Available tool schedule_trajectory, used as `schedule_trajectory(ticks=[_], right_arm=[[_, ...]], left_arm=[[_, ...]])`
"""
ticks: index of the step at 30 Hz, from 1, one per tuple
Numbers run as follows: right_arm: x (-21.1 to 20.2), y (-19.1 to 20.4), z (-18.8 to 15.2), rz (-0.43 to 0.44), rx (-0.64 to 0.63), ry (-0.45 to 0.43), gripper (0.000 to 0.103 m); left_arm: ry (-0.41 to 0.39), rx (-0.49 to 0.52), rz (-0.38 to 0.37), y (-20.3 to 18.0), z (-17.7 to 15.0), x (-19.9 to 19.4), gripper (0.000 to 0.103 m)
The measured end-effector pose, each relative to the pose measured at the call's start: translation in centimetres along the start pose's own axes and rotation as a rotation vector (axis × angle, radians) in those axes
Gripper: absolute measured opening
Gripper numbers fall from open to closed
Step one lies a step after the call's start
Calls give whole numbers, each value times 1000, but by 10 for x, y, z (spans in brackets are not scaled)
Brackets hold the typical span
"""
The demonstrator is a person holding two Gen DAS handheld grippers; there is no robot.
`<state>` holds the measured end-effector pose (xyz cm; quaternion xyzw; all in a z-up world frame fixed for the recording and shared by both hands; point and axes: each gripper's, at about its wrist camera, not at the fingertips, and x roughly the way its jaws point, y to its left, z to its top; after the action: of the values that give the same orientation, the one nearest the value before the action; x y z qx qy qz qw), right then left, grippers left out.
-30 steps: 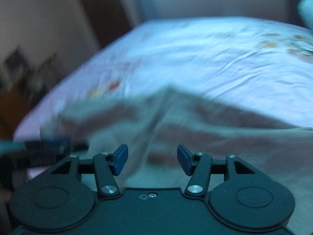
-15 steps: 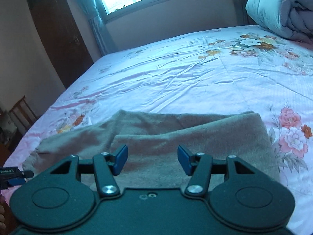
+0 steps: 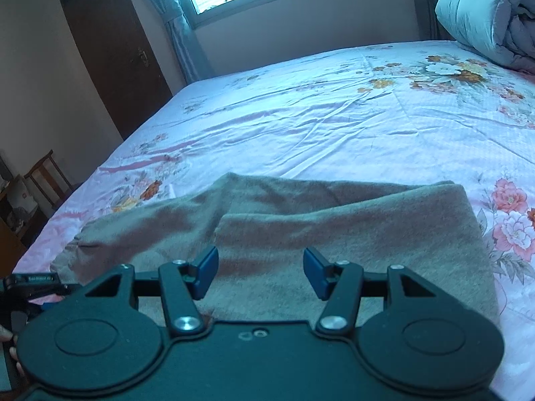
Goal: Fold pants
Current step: 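Grasp a pant leg cuff with the left gripper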
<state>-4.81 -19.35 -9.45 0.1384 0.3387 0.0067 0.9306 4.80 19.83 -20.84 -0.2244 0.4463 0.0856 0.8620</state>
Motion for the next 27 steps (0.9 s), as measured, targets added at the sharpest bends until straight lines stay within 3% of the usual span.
schedule_trajectory(ticks=[7,14,24,27], right_arm=[[6,4,-2,-21,-12,23,49],[11,1,-5,-23,18,45,49],[14,-3,-11,-21,33,59,49],[13,-1,-12,-43,5,48,48]], left_arm=[[-9,-136,-91,16,5,17,67],[-26,-348,-224,43,4,25,67],[-22,-481,-292,51,9,43,67],[-29,-481,-310,47,10,48,67]])
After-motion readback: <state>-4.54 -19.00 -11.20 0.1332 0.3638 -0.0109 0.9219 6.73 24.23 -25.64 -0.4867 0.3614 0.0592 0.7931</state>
